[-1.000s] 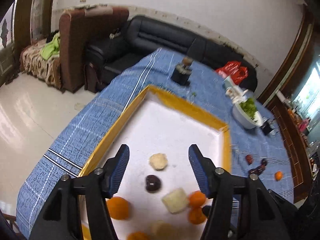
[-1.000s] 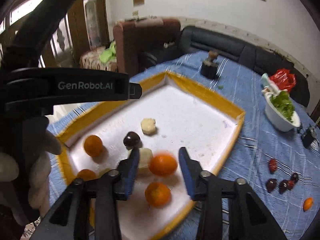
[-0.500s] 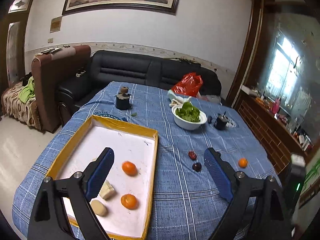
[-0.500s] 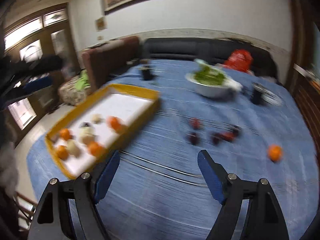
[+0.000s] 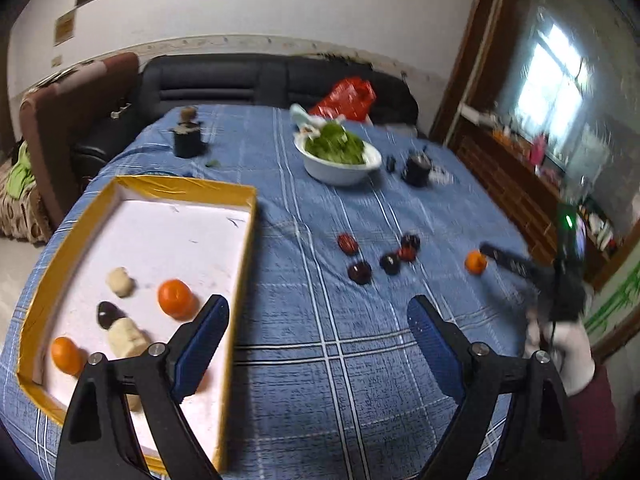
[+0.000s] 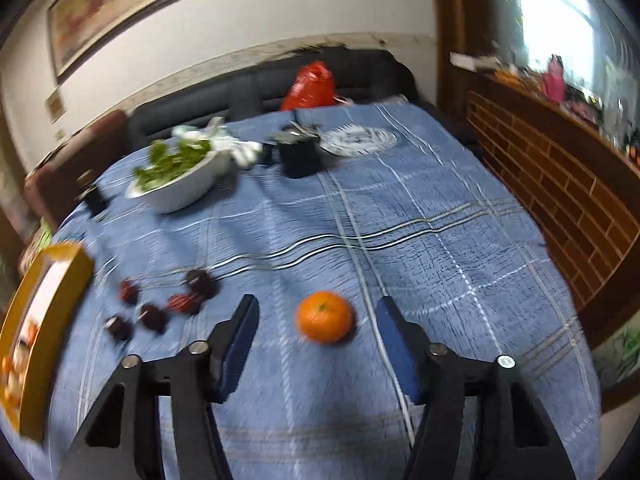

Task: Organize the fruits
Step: 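Grasp a dark plum with the left tool while the right tool grasps an orange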

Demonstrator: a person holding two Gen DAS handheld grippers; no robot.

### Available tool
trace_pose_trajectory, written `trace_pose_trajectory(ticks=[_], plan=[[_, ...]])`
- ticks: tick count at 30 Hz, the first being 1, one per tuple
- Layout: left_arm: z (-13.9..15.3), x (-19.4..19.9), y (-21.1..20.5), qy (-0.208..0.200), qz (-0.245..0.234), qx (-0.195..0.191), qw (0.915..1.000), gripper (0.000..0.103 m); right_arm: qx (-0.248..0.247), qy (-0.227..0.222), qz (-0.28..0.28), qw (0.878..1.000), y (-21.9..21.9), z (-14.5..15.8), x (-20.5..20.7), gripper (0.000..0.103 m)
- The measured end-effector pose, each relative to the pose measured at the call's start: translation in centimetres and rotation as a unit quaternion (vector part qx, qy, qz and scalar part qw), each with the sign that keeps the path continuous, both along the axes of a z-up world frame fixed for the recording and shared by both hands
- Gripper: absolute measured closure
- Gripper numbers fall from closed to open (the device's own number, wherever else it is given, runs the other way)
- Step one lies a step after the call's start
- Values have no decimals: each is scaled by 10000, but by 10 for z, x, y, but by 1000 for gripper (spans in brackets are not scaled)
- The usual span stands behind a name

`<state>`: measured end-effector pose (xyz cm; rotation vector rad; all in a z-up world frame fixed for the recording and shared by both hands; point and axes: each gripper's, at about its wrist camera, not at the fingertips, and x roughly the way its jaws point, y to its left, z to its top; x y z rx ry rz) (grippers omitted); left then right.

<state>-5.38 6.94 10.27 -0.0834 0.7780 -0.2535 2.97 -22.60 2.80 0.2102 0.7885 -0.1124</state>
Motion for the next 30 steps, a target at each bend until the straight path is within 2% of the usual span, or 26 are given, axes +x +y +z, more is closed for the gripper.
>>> trace_pose_trajectory(ticks=[1, 4, 11, 14, 16, 20, 23, 24, 25, 30], plan=[[-2, 2, -5, 25, -52, 60, 10000, 27, 12, 12, -16, 10000, -1, -2, 3, 45], [-13, 16, -24, 209, -264, 241, 9991, 41, 10, 14, -6, 10000, -2, -11, 9, 45], [-54, 67, -65, 656, -380, 594, 9954, 41, -14, 113, 258, 9996, -1, -23, 15, 45], [-70, 85, -78, 699, -357, 813, 9936, 41, -69, 275, 386, 9989, 2, -28, 17, 51], [-78, 95, -82, 710, -337, 829, 9934, 41, -94, 368, 398, 9985, 2, -31, 18, 54], [-82, 105, -87, 620, -348, 871, 9937, 41, 51, 369, 352, 9987, -4, -33, 18, 59], [-87, 109, -98, 538, -438, 1052, 9920, 43, 21, 369, 311, 9988, -4, -33, 17, 63], [-91, 111, -101, 555, -485, 1126, 9909, 55, 19, 366, 313, 9988, -4, -33, 17, 63], [-96, 112, -104, 615, -509, 1218, 9893, 75, 23, 364, 309, 9989, -4, -33, 17, 63], [-91, 104, -100, 490, -396, 1218, 9906, 78, 87, 308, 258, 9992, -7, -33, 15, 64]])
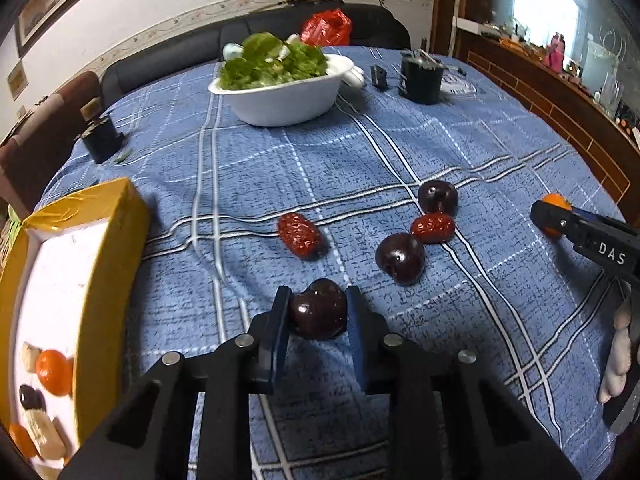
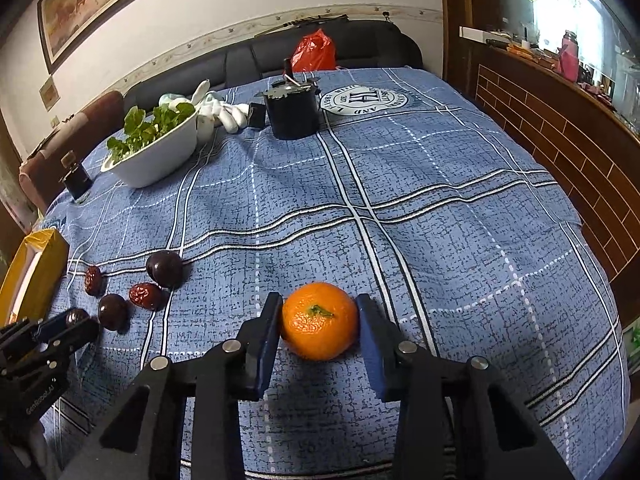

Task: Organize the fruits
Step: 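Grasp a dark plum with the left tool while the right tool grasps an orange, then carry the plum and orange into the tray and open both tools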

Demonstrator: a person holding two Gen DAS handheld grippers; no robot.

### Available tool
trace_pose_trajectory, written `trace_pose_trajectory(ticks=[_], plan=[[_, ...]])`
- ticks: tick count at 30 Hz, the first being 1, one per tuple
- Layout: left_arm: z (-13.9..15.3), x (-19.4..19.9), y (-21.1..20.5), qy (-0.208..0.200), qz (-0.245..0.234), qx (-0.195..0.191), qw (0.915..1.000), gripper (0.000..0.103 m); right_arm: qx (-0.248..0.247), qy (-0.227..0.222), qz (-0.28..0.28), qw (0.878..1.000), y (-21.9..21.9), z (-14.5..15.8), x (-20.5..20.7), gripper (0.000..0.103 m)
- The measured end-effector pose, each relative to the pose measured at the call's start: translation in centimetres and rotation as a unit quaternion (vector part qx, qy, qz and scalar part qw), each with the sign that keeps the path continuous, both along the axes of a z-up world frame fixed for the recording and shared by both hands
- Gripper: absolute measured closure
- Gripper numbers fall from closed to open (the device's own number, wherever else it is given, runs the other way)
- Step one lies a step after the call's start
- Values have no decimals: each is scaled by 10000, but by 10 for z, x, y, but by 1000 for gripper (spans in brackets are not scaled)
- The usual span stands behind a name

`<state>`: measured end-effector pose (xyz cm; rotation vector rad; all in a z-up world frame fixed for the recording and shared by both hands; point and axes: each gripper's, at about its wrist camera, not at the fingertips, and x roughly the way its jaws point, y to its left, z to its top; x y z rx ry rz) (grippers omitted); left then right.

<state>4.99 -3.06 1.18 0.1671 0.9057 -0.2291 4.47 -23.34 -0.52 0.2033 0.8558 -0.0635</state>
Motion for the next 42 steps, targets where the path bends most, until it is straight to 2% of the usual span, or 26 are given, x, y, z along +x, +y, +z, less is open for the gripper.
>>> trace_pose_trajectory(ticks=[7, 10, 12, 16, 19, 22, 26, 31, 36, 38, 42], plan=[[42, -39, 30, -289, 249, -497, 9980, 77, 205, -243, 73, 9995, -3, 6, -7, 64], [64, -60, 58, -573, 536, -645, 9948, 77, 122, -334, 35, 9994, -1, 8, -9, 64], [76, -71, 88, -637, 809, -896, 9906, 77, 95, -416, -25, 9991, 0, 10, -12, 64], [87, -89, 141, -762, 1315, -1127, 9819, 77, -130, -520, -160, 9984, 4, 12, -16, 64], [88, -102, 175, -846, 1615, -1129, 9767, 77, -337, -520, -280, 9977, 8, 18, -17, 64], [85, -109, 203, -891, 1871, -1151, 9715, 77, -67, -540, -179, 9984, 20, 32, -27, 63], [74, -111, 232, -808, 2148, -1408, 9631, 77, 26, -689, 451, 9966, 73, 63, -41, 63], [62, -115, 256, -690, 2388, -1548, 9562, 77, 12, -748, 1705, 9825, 176, 86, -51, 63], [48, -117, 280, -611, 2628, -1460, 9518, 77, 6, -535, 2777, 9592, 276, 75, -59, 62], [44, -118, 288, -581, 2660, -1522, 9501, 77, -75, -427, 3071, 9507, 311, 66, -59, 62], [40, -117, 299, -563, 2680, -1628, 9479, 77, -197, -241, 3357, 9415, 351, 49, -56, 62]])
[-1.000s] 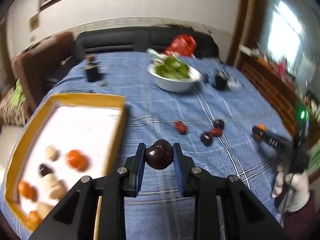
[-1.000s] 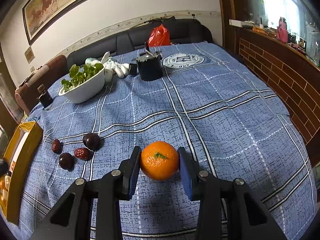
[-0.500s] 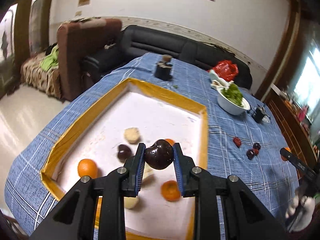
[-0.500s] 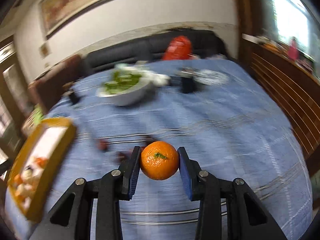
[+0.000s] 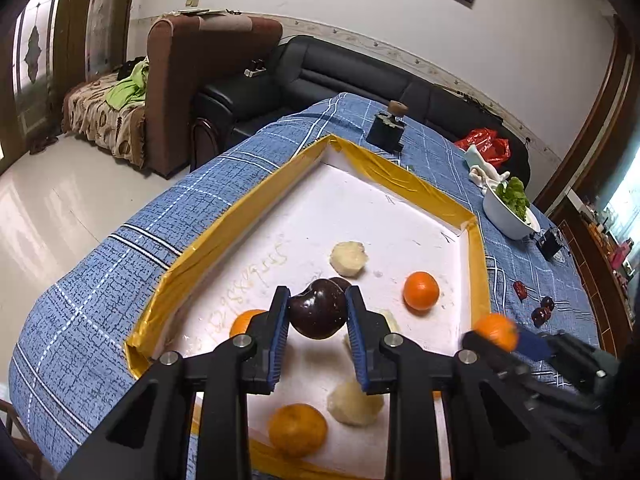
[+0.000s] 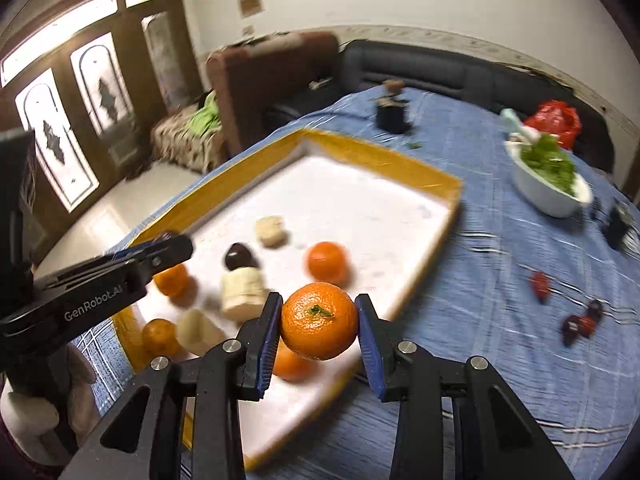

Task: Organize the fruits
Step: 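Carry the plum and orange into the tray and open both tools, then grasp a dark plum with the left tool while the right tool grasps a red date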

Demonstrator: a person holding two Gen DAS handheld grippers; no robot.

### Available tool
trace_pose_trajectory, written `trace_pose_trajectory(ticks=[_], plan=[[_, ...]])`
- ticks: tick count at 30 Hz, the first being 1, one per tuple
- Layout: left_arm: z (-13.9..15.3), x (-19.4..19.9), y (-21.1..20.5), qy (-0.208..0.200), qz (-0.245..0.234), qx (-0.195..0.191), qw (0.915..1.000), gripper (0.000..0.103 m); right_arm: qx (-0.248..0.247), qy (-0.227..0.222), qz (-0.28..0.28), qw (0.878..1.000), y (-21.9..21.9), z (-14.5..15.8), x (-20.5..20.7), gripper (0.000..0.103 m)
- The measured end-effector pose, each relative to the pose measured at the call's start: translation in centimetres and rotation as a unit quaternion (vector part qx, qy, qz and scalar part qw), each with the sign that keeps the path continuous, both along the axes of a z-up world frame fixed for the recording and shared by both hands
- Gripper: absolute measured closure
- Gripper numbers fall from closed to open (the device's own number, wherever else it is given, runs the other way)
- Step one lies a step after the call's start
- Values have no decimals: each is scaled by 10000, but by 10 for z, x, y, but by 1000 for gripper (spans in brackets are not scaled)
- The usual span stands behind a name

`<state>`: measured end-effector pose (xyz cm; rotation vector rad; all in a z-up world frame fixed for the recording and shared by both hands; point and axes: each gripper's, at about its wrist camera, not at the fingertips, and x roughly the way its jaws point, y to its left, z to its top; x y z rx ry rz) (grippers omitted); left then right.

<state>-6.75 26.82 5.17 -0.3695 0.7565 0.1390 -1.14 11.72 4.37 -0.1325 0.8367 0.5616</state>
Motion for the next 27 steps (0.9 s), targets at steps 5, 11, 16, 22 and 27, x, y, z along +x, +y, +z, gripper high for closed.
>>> trace_pose_trajectory(ticks=[5, 11, 16, 22, 27], plan=[[-6, 4, 8, 45, -28, -187, 9998, 74, -199, 125, 116, 9997, 25, -15, 6, 62], [6, -3, 16, -129, 85, -203, 9997, 51, -242, 156, 265, 9992, 38, -20, 0, 61], [26, -15, 13, -332, 152, -234, 9991, 36, -104, -53, 268, 9996, 33, -5, -15, 59], [44, -24, -16, -432, -235, -248, 9985, 33, 358, -189, -117, 9991, -9, 10, -39, 46], [54, -31, -56, -565, -673, -144, 9960, 23, 636, -92, -690, 9955, -57, 11, -51, 46]])
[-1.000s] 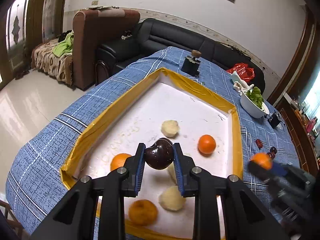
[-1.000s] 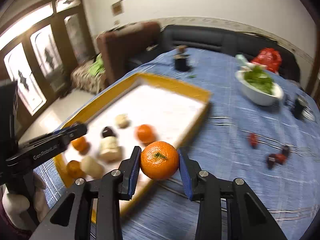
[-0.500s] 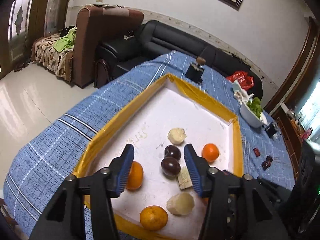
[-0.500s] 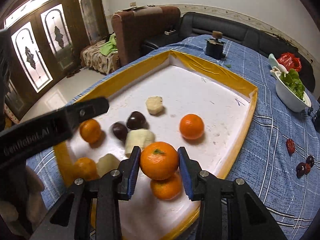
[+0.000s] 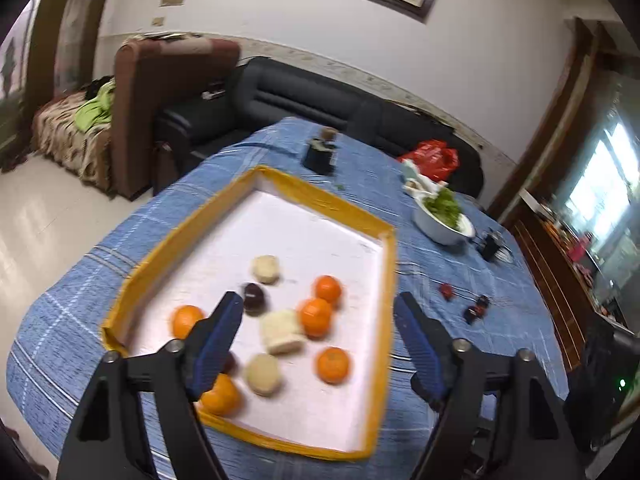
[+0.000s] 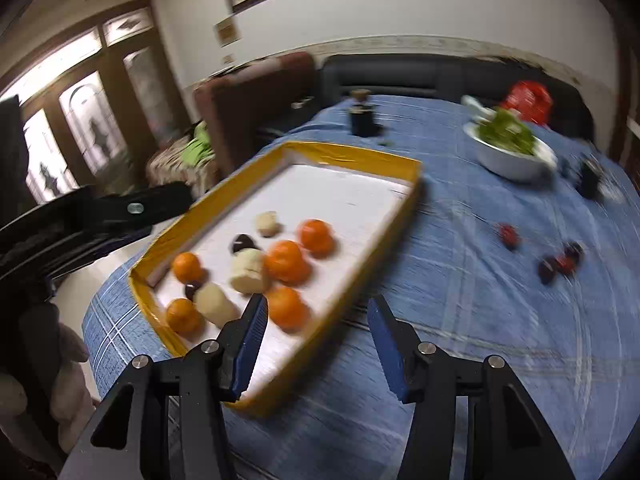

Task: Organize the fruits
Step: 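Grasp a dark plum with the left tool while the right tool grasps a red date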

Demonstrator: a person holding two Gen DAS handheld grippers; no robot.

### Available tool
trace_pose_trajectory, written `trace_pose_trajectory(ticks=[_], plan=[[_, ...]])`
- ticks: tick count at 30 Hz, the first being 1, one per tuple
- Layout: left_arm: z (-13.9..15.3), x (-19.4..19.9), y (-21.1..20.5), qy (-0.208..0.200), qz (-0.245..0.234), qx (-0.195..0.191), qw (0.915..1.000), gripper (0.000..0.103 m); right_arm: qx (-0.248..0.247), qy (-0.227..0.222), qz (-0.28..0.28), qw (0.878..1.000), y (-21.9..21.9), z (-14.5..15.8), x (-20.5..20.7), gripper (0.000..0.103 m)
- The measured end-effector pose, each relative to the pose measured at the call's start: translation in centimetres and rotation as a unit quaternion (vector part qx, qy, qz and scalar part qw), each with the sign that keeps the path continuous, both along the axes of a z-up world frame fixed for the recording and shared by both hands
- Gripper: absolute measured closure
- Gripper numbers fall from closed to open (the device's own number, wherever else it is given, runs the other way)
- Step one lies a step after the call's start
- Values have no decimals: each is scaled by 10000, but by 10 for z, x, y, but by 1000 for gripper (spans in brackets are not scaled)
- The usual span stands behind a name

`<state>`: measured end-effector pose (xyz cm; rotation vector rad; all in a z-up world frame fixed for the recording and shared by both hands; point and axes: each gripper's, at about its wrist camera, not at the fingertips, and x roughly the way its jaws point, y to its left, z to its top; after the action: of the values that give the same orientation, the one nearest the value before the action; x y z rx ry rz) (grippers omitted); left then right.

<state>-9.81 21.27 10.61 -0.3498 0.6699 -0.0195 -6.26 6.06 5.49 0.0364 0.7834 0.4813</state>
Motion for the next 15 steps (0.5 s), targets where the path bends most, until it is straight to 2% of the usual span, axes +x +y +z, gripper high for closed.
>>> trace_pose_trajectory(ticks=[4, 9, 15], plan=[[1, 7, -45, 82, -474, 160, 9987, 20, 205, -49, -593, 9980, -50, 4, -9, 46], [-9, 12, -101, 354, -1177, 48, 9924, 20, 427, -78, -1249, 9912, -112, 5, -21, 45], [-8, 9, -127, 358, -1358, 215, 9898, 20, 699, 96, -1720, 9826, -164, -9, -27, 45]])
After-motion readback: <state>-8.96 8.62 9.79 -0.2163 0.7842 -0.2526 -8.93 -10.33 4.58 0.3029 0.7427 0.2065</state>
